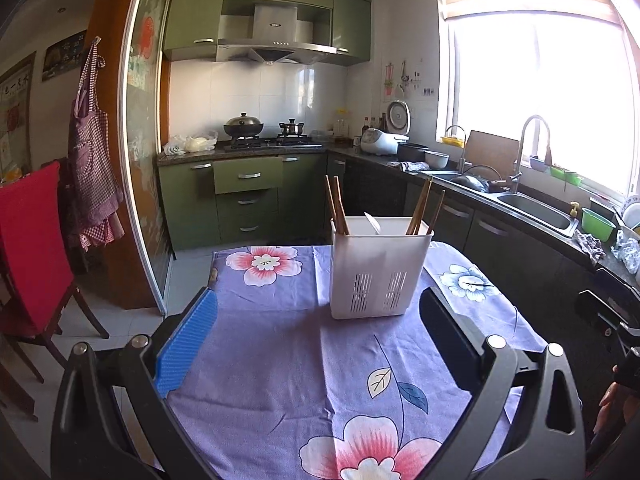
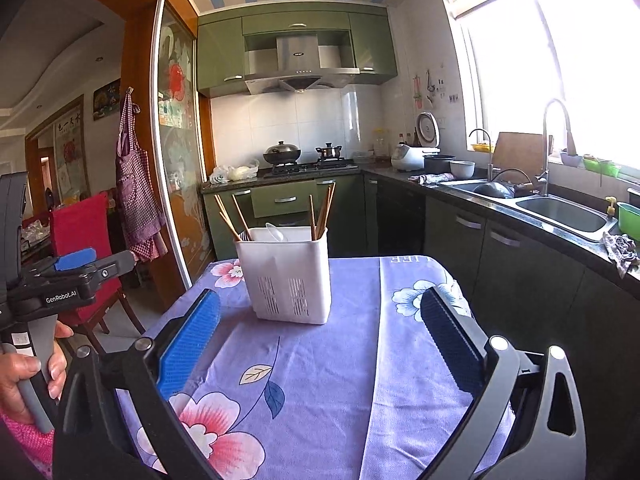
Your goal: Organize utensils
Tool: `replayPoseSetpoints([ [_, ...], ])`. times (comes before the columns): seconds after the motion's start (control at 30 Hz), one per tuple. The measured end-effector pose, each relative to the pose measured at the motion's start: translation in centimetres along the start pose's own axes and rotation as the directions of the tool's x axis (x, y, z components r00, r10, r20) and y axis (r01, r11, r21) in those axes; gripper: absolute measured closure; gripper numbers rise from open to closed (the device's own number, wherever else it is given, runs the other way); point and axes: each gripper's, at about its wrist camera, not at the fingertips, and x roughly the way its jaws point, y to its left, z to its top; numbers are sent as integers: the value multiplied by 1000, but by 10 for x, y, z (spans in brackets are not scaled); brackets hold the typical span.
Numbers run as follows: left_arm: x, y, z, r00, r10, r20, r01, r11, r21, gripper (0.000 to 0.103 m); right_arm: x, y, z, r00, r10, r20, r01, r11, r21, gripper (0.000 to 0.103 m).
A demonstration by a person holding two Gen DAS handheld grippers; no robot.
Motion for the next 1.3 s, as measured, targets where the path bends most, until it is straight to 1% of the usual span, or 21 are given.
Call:
replayPoseSetpoints([
  [0.07,-6,4,-8,1000,2,9,-1,1000,-17,7,-4,0,-2,1000,-6,8,6,1000,7,5],
  [0.13,-8,6,-11,1000,2,-2,-2,1000,-24,7,-4,-2,0,1000,-14,10,14,1000,8,5],
  [0.23,-8,7,-15,1000,12,-21,-13,1000,-15,7,-4,-4,4,999,-34,11,34,999,10,5],
  [0.37,-14,10,-19,1000,19,-24,-20,1000,-22,7,-4,-3,6,999,-39,6,39,999,8,5],
  [0.73,-35,14,-17,999,33,5,-33,999,-30,7,-1,5,10,1000,-31,-4,31,999,-12,5],
  [1.3,-38,14,-16,1000,30,4,-30,999,-26,7,-4,3,12,999,-32,0,32,999,-12,5],
])
